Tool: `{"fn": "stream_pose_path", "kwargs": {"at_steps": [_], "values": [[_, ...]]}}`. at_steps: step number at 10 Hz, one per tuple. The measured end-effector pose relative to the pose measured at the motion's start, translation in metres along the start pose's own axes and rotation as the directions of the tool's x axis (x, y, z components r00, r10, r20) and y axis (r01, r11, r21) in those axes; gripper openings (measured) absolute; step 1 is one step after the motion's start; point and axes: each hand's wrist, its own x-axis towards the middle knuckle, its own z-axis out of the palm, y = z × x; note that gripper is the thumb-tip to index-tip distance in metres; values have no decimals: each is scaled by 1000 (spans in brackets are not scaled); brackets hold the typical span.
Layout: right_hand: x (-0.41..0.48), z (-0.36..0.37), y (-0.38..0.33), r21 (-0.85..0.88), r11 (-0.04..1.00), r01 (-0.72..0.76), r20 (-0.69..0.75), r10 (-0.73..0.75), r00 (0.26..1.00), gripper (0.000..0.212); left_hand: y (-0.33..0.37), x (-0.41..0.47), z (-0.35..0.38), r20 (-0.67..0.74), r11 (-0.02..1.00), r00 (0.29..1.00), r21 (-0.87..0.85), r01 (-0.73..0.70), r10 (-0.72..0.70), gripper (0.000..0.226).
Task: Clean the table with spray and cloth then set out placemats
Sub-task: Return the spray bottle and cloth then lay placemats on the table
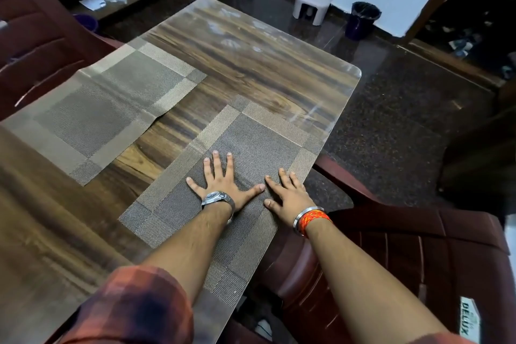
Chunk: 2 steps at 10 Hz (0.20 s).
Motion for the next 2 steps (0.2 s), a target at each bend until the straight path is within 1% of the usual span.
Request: {"fn": "stream_pose_path", "kwargs": {"at_steps": [1, 2], "values": [[-6, -6, 1, 65, 998, 20, -98, -13, 995, 62, -1, -6, 0, -55, 999, 997, -1, -54, 54, 121], [-17, -16, -4, 24, 1000, -15, -370, 23, 929, 57, -4, -18, -6, -181, 988, 972, 61, -138, 147, 109]]}}
